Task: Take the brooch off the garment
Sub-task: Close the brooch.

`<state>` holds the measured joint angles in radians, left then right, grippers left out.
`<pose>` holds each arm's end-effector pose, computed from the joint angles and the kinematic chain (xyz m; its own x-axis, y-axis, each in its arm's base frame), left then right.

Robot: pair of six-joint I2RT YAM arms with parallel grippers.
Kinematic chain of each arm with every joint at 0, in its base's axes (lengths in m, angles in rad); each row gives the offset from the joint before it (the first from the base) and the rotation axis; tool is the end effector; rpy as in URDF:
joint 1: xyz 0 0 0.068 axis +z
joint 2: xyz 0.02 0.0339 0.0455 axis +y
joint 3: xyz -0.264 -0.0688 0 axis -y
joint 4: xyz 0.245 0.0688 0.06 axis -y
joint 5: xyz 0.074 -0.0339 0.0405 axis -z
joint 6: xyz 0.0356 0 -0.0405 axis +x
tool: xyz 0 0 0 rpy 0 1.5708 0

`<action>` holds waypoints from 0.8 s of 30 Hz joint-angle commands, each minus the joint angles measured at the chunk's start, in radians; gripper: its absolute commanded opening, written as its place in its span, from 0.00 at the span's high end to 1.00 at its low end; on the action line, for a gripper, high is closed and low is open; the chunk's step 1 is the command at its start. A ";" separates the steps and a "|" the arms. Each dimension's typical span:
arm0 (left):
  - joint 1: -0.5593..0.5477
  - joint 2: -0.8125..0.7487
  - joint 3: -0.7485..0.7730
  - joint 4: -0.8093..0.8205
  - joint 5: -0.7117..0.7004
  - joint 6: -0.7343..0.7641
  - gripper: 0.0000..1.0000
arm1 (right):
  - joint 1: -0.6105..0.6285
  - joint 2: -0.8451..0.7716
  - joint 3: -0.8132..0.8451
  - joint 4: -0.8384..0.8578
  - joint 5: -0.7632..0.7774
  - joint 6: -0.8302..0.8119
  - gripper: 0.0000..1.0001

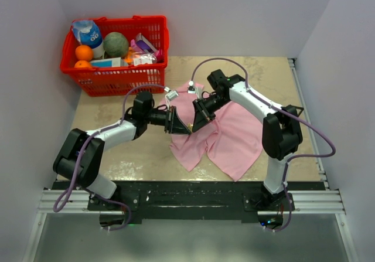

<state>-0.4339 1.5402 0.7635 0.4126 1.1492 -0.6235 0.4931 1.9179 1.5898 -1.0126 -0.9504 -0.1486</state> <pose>0.2690 -0.1604 0.2169 -0.8145 0.1140 -0.5689 0.5791 0.0978 -0.8094 0.3234 0.2067 0.2474 -0.7833 -0.5186 -0.3428 -0.5608 0.3513 0.7497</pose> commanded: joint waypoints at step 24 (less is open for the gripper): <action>0.018 0.001 0.023 0.015 -0.016 0.010 1.00 | 0.030 -0.046 0.061 0.008 0.016 -0.009 1.00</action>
<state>-0.4232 1.5799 0.7780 0.4236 1.1152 -0.6342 0.5179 1.9175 1.6062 -1.0088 -0.9066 -0.1505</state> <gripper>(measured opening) 0.015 0.019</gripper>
